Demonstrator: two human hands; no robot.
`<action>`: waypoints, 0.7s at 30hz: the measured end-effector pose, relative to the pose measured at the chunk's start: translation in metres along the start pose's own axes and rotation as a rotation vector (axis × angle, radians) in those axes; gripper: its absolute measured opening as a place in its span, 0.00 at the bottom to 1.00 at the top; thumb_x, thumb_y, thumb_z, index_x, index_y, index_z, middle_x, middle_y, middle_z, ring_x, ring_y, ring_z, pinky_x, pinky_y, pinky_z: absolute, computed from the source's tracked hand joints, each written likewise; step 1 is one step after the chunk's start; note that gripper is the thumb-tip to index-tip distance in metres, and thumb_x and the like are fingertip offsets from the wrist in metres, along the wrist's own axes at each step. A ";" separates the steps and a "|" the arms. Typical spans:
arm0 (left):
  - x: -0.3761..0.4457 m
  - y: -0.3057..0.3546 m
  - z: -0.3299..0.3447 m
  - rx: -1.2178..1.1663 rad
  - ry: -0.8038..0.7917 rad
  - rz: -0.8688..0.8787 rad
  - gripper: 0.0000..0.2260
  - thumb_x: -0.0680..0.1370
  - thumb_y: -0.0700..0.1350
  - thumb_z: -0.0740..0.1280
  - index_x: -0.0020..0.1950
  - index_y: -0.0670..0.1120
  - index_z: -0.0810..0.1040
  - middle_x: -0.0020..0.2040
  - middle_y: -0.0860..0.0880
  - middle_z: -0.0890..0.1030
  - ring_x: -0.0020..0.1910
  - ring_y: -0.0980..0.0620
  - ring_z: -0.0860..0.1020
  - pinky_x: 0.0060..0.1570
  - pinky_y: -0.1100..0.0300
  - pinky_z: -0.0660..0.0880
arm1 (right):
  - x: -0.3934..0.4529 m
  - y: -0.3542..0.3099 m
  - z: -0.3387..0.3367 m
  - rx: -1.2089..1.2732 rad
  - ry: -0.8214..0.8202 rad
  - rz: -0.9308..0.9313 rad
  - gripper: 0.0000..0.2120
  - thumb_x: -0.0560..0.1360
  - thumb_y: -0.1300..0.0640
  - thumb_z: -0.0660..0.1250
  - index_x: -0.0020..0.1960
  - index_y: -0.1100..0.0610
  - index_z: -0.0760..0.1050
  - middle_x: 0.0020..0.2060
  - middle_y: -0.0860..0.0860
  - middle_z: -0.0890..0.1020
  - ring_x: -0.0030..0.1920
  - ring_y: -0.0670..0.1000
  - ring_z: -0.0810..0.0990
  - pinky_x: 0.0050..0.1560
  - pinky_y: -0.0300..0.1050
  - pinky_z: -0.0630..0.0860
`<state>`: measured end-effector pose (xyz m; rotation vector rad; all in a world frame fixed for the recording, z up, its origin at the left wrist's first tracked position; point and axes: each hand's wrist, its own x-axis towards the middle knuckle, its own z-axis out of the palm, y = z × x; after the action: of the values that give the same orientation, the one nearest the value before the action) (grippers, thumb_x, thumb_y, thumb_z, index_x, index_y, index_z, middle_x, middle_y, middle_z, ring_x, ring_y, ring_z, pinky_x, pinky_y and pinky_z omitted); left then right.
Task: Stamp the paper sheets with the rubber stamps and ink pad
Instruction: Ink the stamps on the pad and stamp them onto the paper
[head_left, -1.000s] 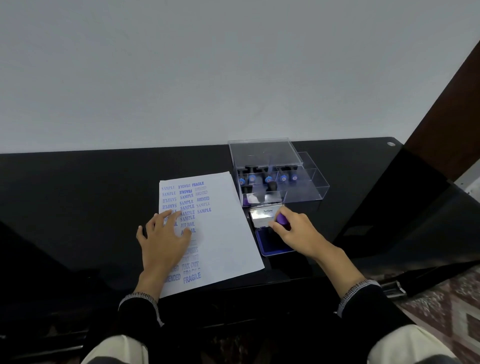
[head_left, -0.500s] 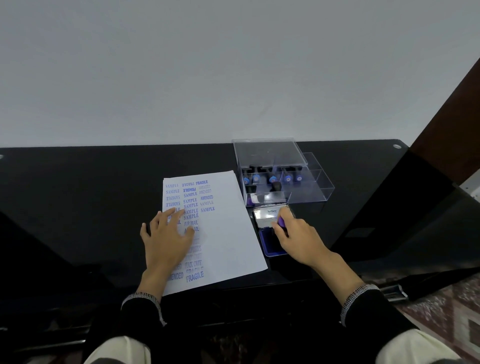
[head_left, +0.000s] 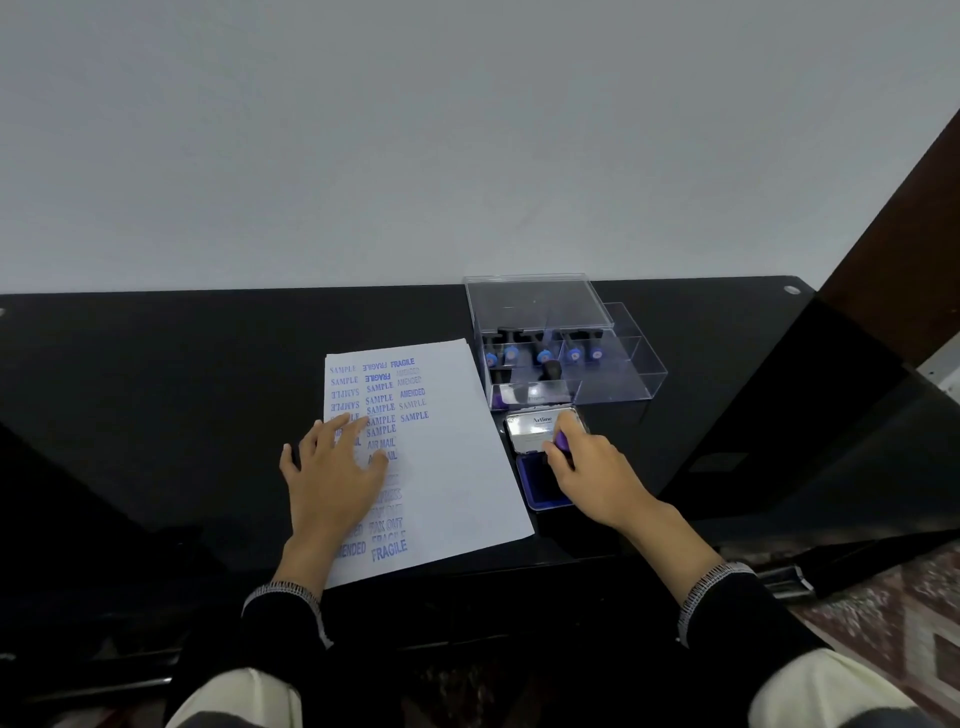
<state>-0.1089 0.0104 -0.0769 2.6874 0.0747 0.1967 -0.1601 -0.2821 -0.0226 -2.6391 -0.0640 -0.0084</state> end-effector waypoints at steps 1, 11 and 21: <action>0.000 0.000 0.000 0.001 0.001 0.000 0.23 0.79 0.57 0.62 0.73 0.55 0.68 0.75 0.54 0.64 0.76 0.49 0.56 0.74 0.41 0.44 | 0.000 0.001 -0.001 0.053 -0.002 0.017 0.08 0.81 0.53 0.57 0.45 0.55 0.62 0.31 0.52 0.73 0.31 0.53 0.72 0.33 0.51 0.70; 0.000 0.000 0.000 0.001 0.005 0.001 0.23 0.79 0.56 0.62 0.73 0.55 0.68 0.75 0.53 0.65 0.76 0.48 0.57 0.74 0.41 0.44 | 0.000 -0.002 0.002 -0.053 0.010 -0.006 0.07 0.81 0.53 0.57 0.47 0.55 0.62 0.32 0.50 0.74 0.31 0.52 0.75 0.33 0.48 0.71; 0.000 0.000 -0.001 -0.008 -0.008 -0.003 0.23 0.79 0.56 0.62 0.73 0.55 0.67 0.74 0.54 0.65 0.76 0.49 0.57 0.74 0.41 0.44 | 0.000 0.002 0.002 0.039 0.005 0.031 0.07 0.81 0.52 0.56 0.48 0.55 0.63 0.32 0.51 0.74 0.32 0.55 0.74 0.33 0.49 0.70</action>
<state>-0.1091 0.0108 -0.0763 2.6797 0.0751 0.1856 -0.1600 -0.2827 -0.0248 -2.6011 -0.0219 -0.0036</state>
